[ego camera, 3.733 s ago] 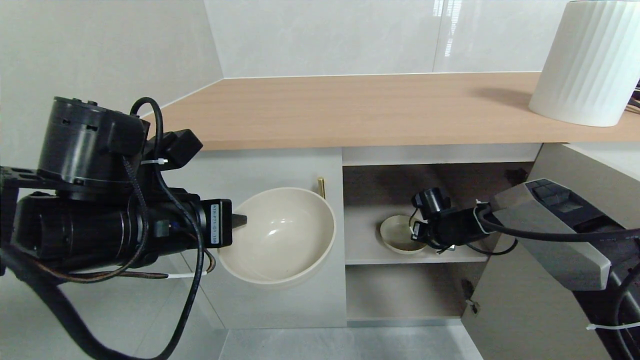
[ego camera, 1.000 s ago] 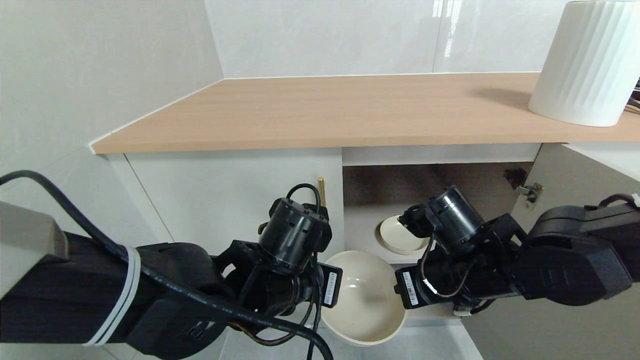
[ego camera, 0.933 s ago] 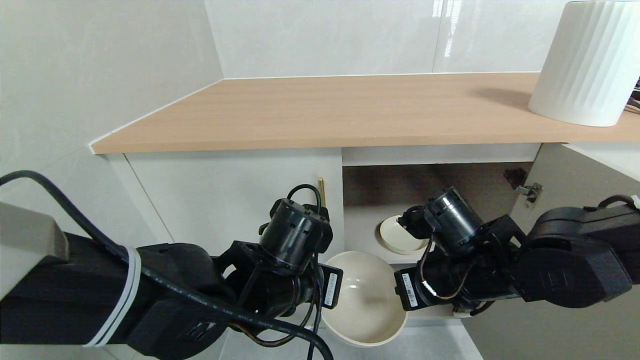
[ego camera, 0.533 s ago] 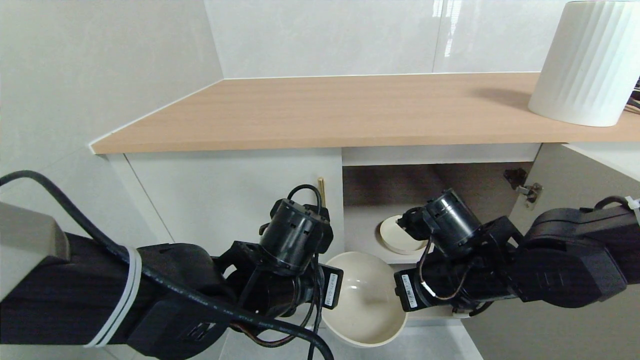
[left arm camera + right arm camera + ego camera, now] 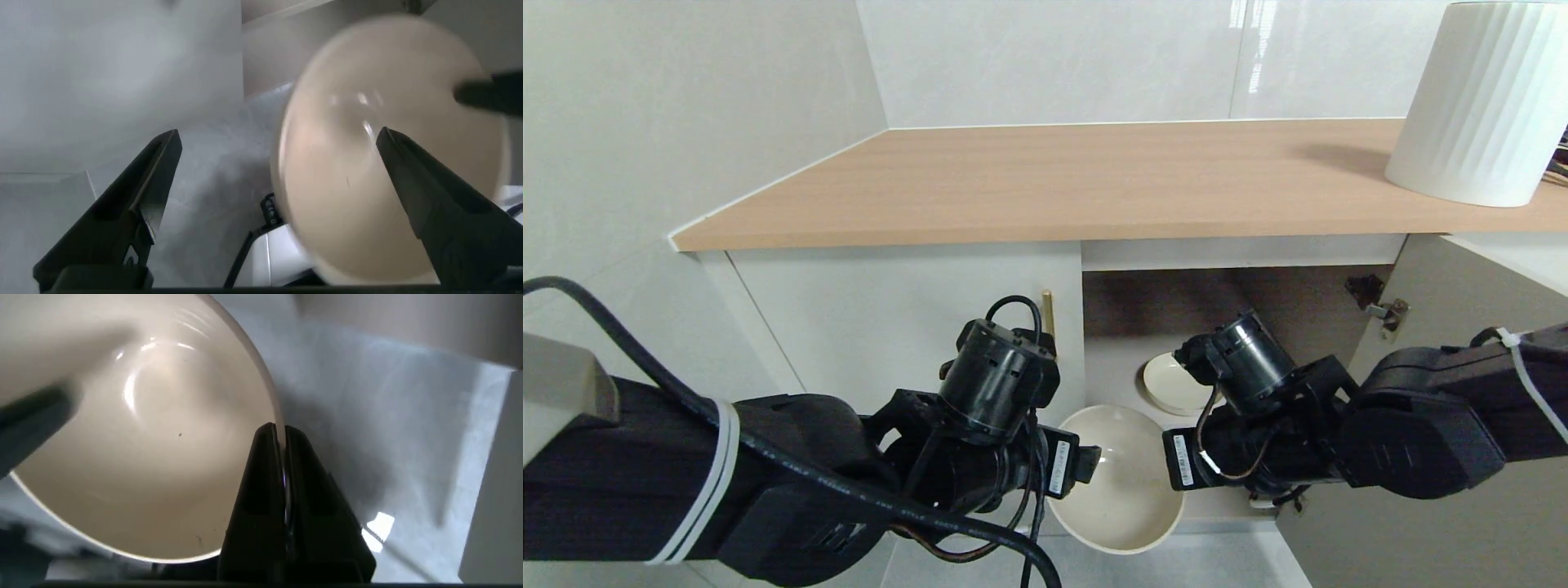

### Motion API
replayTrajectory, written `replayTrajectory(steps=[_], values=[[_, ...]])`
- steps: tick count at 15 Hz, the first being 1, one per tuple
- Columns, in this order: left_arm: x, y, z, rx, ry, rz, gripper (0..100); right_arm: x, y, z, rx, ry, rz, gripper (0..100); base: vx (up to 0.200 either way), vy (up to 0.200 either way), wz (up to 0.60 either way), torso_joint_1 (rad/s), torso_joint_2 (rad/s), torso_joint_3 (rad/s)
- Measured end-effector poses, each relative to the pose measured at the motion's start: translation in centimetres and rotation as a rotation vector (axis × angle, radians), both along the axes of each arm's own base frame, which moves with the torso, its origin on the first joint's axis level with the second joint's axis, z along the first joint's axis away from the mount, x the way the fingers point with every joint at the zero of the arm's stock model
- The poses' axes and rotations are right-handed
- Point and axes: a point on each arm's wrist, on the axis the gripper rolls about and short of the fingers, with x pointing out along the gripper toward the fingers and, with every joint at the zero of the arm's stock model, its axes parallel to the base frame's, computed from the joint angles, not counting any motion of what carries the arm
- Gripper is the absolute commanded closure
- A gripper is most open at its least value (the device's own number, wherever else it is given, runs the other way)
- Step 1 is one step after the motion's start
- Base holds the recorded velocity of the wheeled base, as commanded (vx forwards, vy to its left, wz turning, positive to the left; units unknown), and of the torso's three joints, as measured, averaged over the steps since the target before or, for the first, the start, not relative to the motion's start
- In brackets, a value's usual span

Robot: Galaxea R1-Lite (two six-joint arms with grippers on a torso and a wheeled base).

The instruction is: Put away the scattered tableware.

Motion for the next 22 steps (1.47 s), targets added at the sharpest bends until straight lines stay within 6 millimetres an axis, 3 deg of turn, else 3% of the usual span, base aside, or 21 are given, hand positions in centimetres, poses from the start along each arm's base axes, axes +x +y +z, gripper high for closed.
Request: replayTrajectory(steps=[6, 22], values=[[0.0, 0.2, 0.4, -0.009, -0.008, 0.003, 0, 6.1, -2.0, -3.1, 0.021, -0.176, -0.334, 100, 0.000, 0.000, 0.00, 0.000, 0.00, 0.000], [0.0, 0.2, 0.5, -0.011, -0.010, 0.006, 0, 14.5, -6.6, -5.4, 0.003, -0.257, -0.581, 100, 0.000, 0.000, 0.00, 0.000, 0.00, 0.000]])
